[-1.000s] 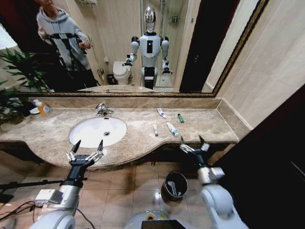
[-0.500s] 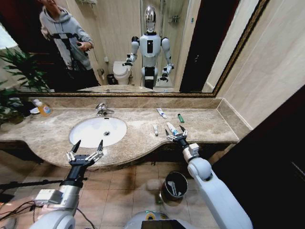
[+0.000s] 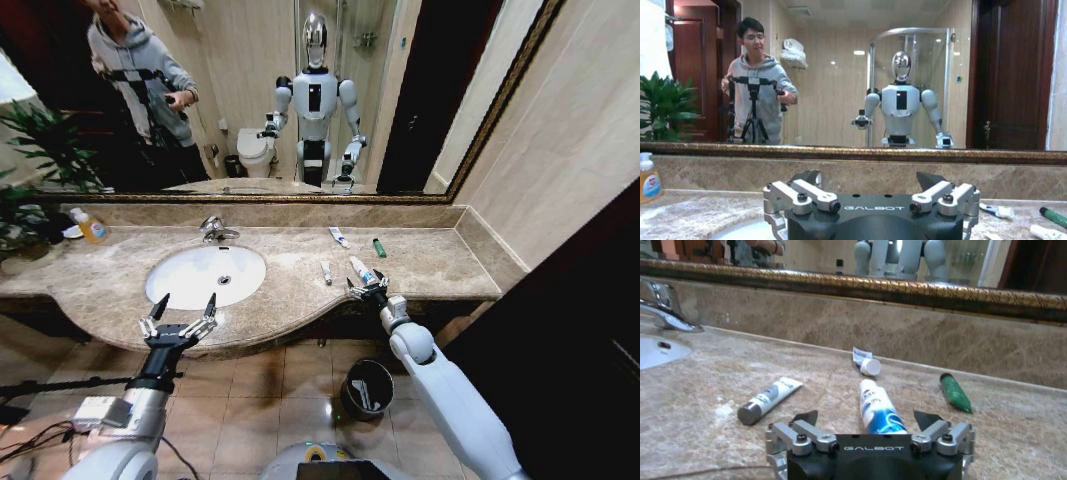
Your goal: Pick up the trash from the sink and place it in the trash bin.
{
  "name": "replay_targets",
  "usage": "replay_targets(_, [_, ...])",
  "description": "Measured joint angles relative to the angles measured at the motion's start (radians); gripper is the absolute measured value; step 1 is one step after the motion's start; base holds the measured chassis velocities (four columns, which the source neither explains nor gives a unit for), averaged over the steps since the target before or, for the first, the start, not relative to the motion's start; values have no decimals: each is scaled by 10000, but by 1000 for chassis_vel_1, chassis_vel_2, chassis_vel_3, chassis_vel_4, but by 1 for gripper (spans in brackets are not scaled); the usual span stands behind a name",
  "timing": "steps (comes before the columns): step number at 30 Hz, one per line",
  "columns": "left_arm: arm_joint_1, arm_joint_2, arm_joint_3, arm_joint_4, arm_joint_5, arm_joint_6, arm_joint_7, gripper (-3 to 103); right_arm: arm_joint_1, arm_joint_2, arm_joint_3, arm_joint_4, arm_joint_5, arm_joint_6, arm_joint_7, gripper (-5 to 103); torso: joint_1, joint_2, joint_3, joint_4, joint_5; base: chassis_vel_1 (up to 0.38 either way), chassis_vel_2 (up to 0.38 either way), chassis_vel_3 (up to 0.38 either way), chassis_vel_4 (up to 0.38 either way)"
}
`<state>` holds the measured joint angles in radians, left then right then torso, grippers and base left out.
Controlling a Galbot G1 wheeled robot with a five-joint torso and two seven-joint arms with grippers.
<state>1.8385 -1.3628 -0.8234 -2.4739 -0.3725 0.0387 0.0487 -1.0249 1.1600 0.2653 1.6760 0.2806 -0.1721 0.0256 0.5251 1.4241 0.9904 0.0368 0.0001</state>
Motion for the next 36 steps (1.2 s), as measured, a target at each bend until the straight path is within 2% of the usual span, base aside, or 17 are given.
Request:
replay_targets(2, [0,0,0,0,0,0,0,100,17,3,10,-53,38,0,-19,93,0,0,0,0,0,0,0,0,0])
replay_targets(4, [0,0,0,0,0,0,0,100,47,77,16,-173,97,0,4,82,0,0,0,0,0,0,0,0,0])
replay_targets(5, [0,0,0,0,0,0,0,100,47,77,16,-173,97,0,4,82,0,0,0,0,0,0,0,0,0])
replay_targets(7, [0,0,0,0,0,0,0,100,47,116,16,-244,94,1,34,71,0,0,0,0,-1,0,0,0,0])
replay_targets(10, [0,0,0,0,0,0,0,100,42,123,35,-269,86,2,77,66,0,0,0,0,0,0,0,0,0])
replay_targets(12, [0,0,0,0,0,0,0,100,20,124,67,-271,76,8,113,55,0,0,0,0,-1,0,0,0,0])
replay_targets(13, [0,0,0,0,0,0,0,100,20,124,67,-271,76,8,113,55,0,0,0,0,-1,0,0,0,0])
replay_targets(15, [0,0,0,0,0,0,0,100,-5,147,106,-265,31,23,125,44,0,0,0,0,-1,0,0,0,0])
replay_targets(16, [0,0,0,0,0,0,0,100,-5,147,106,-265,31,23,125,44,0,0,0,0,-1,0,0,0,0])
replay_targets(18, [0,0,0,0,0,0,0,100,-54,187,183,-204,-46,48,149,33,0,0,0,0,0,0,0,0,0])
replay_targets(21, [0,0,0,0,0,0,0,100,-97,201,255,-112,-88,38,182,27,0,0,0,0,-1,0,0,0,0])
replay_targets(29, [0,0,0,0,0,0,0,100,-544,159,729,585,-229,-7,221,27,0,0,0,1,0,0,0,0,0])
replay_targets(36, [0,0,0,0,0,0,0,100,-2564,372,1728,2478,-312,65,329,27,0,2,-1,2,1,0,0,0,0])
